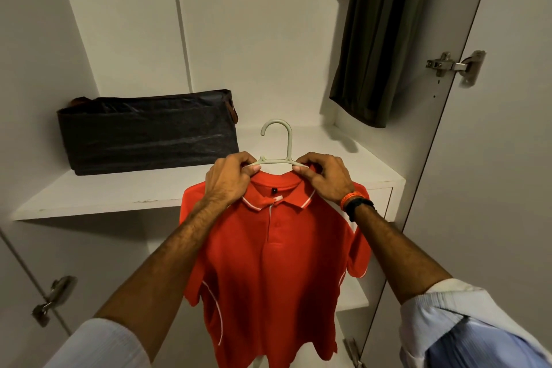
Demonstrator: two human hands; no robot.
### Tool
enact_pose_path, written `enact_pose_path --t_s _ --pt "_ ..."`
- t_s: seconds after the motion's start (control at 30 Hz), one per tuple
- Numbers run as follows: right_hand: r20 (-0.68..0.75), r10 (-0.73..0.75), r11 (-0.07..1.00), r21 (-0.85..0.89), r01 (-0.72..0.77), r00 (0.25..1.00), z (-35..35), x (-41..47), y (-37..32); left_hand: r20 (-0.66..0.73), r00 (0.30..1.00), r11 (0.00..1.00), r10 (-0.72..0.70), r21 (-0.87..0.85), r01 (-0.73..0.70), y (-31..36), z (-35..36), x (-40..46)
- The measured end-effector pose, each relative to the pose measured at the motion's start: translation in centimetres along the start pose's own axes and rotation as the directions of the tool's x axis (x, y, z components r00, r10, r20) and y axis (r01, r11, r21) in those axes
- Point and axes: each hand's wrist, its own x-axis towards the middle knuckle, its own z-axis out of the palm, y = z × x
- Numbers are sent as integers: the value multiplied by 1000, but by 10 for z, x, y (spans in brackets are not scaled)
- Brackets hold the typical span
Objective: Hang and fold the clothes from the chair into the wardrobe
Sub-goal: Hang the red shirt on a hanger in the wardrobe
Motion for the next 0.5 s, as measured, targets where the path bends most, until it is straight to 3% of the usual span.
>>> enact_pose_path --t_s 0.1,0.17,0.3,0.5 --pt "-34 11 1000 -16 -12 999 -5 9 -7 -27 999 999 18 -33 -18 3 -4 6" --pt "-59 12 1000 -27 -14 998 -15 19 -15 -123 990 996 65 -47 -71 5 -10 11" --pt "-139 -16 993 -114 0 990 -44 52 -36 -383 880 949 282 -23 -314 15 -23 25" --pt "-209 -45 951 -307 -22 977 -93 107 -76 -229 806 837 546 114 -535 53 -39 64"
